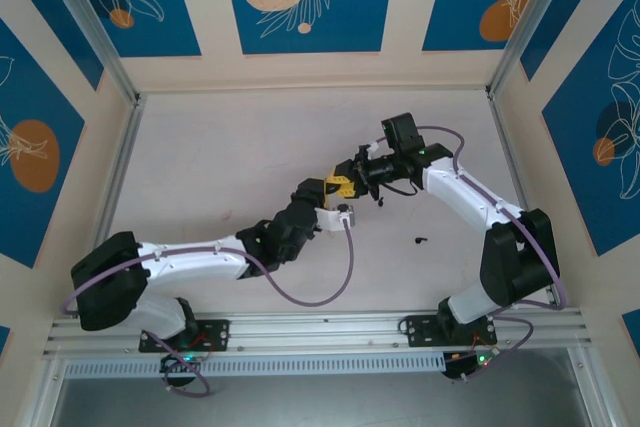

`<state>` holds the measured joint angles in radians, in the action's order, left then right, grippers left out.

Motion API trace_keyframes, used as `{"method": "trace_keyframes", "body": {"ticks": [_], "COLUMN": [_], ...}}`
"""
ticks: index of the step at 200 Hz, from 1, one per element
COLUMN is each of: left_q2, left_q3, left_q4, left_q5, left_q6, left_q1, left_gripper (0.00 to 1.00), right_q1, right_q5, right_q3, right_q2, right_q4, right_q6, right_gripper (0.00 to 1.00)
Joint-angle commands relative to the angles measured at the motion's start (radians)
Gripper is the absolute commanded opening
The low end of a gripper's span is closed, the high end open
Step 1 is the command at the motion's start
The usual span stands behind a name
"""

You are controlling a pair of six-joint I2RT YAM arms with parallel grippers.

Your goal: Insert the wireless bluetooth earbuds into the charging case

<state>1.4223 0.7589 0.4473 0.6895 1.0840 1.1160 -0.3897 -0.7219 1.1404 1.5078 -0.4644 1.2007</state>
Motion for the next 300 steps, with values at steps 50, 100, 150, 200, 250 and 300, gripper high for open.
{"method": "trace_keyframes", "body": {"ticks": [50, 100, 150, 200, 250, 300], "left_q2": [-0.05, -0.165, -0.233, -0.214, -0.169, -0.13], "left_q3": [0.042, 0.128, 0.209, 0.273, 0.312, 0.339], "left_q4": [-0.151, -0.509, -0.724, -0.81, -0.847, -0.883], "left_q5": [-0.118, -0.449, -0.904, -1.19, -1.309, -1.357], "left_q6": [-0.196, -0.439, -0.583, -0.619, -0.616, -0.612], "left_q1": [-0.025, -0.147, -0.302, -0.359, -0.361, -0.361], "left_gripper": [0.89, 0.89, 0.84, 0.79, 0.72, 0.56], "right_q1": [0.074, 0.104, 0.103, 0.044, -0.07, -0.107], "right_q5": [0.102, 0.072, -0.014, -0.12, -0.04, 0.001], "right_q3": [-0.05, -0.049, -0.055, -0.043, 0.008, 0.064], "right_q2": [-0.139, -0.152, -0.188, -0.212, -0.177, -0.146], "right_q4": [-0.064, -0.033, -0.034, -0.19, -0.342, -0.378], "right_q6": [-0.396, -0.736, -1.104, -1.583, -1.966, -2.022], "right_gripper": [0.14, 0.15, 0.15, 0.15, 0.15, 0.15]}}
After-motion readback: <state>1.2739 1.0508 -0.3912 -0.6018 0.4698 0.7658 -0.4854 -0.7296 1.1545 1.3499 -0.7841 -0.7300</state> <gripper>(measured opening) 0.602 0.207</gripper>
